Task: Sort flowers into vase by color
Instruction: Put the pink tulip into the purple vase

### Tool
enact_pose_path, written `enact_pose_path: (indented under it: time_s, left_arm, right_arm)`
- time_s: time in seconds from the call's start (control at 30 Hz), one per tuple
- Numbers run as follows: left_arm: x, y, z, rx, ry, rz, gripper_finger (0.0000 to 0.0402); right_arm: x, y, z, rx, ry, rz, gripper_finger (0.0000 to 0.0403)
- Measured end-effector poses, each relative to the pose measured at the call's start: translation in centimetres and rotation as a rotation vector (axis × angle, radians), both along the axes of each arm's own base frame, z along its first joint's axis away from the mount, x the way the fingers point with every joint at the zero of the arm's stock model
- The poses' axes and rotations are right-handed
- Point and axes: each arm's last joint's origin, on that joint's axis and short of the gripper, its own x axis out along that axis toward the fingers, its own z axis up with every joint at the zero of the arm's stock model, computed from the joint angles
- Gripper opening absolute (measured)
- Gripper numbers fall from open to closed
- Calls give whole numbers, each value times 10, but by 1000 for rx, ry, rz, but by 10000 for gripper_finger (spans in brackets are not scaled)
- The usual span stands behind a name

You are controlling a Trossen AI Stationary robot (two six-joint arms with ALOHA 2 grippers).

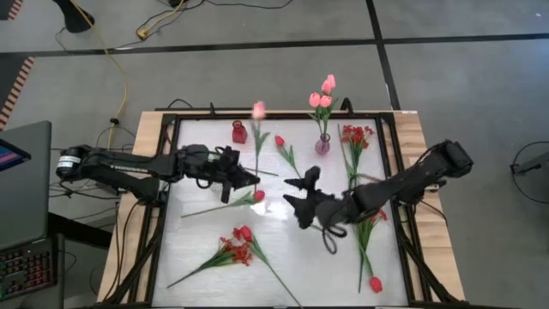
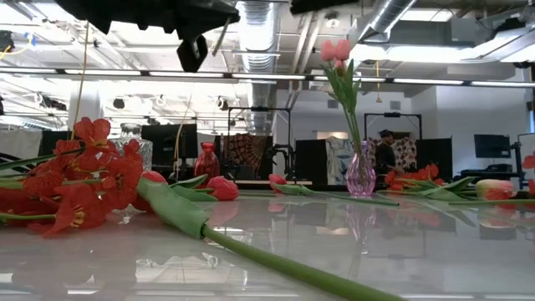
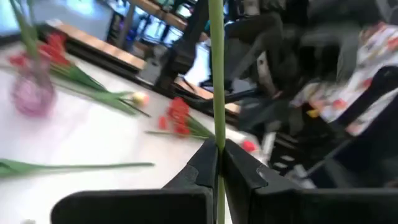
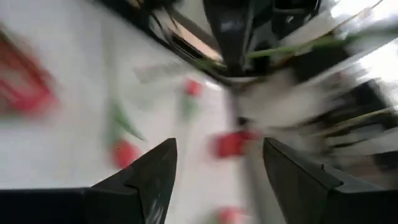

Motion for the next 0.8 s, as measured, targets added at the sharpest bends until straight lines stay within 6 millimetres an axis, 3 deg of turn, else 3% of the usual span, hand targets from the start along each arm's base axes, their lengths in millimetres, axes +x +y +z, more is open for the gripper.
enact_pose_path:
  time_s: [0.1,0.2,0.33,0.5,0.6,0.8]
  left_arm:
    - [0,-1,1,94,-22,4,0]
    - [2,-6,2,215,-54,-26,0]
    - [2,-18,2,358,-75,-89,0]
    - [1,-33,2,469,-100,-134,0]
    - [4,-35,2,511,-112,-91,0]
    - [18,-34,-7,521,-137,-56,0]
  right_arm:
    - [1,-19,11,351,-77,126,265]
    - [6,-33,12,521,-108,297,265]
    - [-1,-53,8,514,-214,370,265]
    - [-15,-77,9,505,-559,390,265]
    - [-11,-77,-4,525,-646,461,265]
    - [11,-71,-24,566,-628,526,265]
